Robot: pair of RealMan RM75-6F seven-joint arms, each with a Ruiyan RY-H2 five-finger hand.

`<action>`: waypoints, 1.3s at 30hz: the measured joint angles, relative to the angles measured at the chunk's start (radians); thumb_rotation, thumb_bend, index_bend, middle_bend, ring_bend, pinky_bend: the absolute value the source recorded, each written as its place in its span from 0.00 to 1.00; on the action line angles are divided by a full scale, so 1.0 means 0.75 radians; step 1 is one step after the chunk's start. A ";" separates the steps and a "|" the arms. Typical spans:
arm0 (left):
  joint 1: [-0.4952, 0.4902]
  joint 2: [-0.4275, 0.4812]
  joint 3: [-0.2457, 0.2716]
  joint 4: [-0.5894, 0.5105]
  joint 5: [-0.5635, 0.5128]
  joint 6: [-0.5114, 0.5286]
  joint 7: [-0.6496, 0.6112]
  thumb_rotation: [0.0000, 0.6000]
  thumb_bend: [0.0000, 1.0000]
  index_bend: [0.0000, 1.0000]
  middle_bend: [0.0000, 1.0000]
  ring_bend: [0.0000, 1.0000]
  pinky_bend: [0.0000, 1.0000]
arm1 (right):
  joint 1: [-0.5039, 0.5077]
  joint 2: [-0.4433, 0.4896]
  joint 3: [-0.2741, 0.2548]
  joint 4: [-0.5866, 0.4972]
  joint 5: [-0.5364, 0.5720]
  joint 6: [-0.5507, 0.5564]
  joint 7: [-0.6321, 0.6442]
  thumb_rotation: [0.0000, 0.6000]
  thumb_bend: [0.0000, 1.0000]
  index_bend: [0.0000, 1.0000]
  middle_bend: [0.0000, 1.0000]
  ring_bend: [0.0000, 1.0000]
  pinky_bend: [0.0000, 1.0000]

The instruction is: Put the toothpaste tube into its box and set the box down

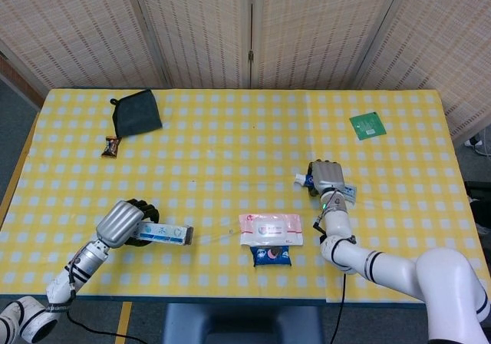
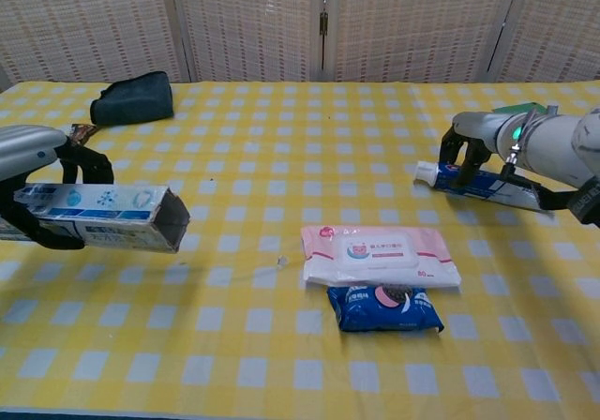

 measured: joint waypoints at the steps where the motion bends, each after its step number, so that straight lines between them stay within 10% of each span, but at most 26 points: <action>1: 0.000 0.000 0.000 0.001 0.001 0.001 -0.004 1.00 0.17 0.59 0.54 0.46 0.51 | 0.000 -0.003 0.002 0.003 0.000 0.000 -0.001 1.00 0.41 0.42 0.30 0.24 0.25; 18: 0.005 0.026 -0.009 0.015 -0.001 0.018 -0.057 1.00 0.17 0.59 0.54 0.46 0.51 | 0.050 -0.048 0.024 0.056 0.074 0.003 -0.133 1.00 0.41 0.72 0.57 0.45 0.41; 39: 0.016 0.042 -0.009 -0.011 -0.012 0.008 -0.030 1.00 0.17 0.59 0.54 0.46 0.51 | -0.043 0.031 0.068 -0.046 -0.224 0.036 0.103 1.00 0.50 0.78 0.67 0.60 0.75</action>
